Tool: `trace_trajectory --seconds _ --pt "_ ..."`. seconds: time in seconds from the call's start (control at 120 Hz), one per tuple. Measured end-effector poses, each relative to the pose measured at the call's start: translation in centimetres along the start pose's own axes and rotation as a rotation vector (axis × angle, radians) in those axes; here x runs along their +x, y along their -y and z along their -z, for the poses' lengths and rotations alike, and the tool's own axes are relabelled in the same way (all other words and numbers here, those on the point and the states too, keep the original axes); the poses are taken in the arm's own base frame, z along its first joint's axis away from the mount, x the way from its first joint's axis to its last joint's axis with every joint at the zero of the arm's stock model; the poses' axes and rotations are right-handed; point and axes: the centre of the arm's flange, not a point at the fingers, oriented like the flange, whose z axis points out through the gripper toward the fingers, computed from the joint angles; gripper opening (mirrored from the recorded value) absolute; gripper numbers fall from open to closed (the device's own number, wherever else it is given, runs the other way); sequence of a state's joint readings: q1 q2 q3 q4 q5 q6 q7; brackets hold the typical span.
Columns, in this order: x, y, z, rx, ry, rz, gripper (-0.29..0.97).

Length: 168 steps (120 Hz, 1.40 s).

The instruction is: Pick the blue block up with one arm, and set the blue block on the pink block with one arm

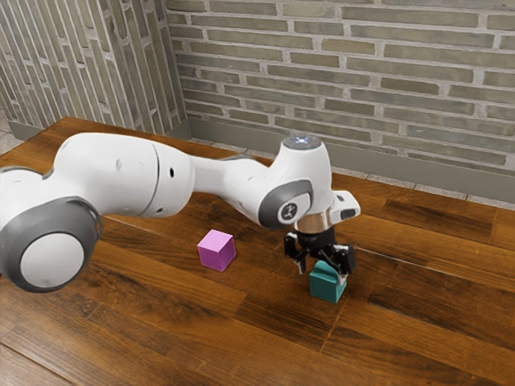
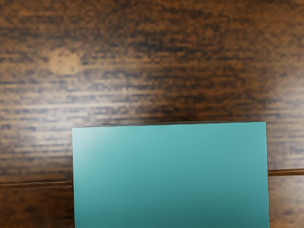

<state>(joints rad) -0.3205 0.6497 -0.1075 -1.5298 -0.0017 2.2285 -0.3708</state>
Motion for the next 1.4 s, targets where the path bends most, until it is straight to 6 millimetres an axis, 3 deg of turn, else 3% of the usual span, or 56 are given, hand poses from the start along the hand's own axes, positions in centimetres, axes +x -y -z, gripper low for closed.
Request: trace_trajectory --seconds 0.383,0.633,1.117,1.2,1.3,1.4 --pt "0.2 -0.4 -1.6 0.005 0.023 0.034 0.63" --pt "0.2 -0.6 -1.6 0.010 0.020 0.043 0.49" --pt "0.2 -0.8 -0.9 0.024 0.012 0.049 0.36" --pt "0.2 -0.8 -0.1 0.027 0.008 0.052 0.35" --pt "-0.9 -0.4 3.1 0.043 0.000 0.047 0.34" --pt "-3.3 3.6 7.4 0.091 -0.006 0.081 0.33"
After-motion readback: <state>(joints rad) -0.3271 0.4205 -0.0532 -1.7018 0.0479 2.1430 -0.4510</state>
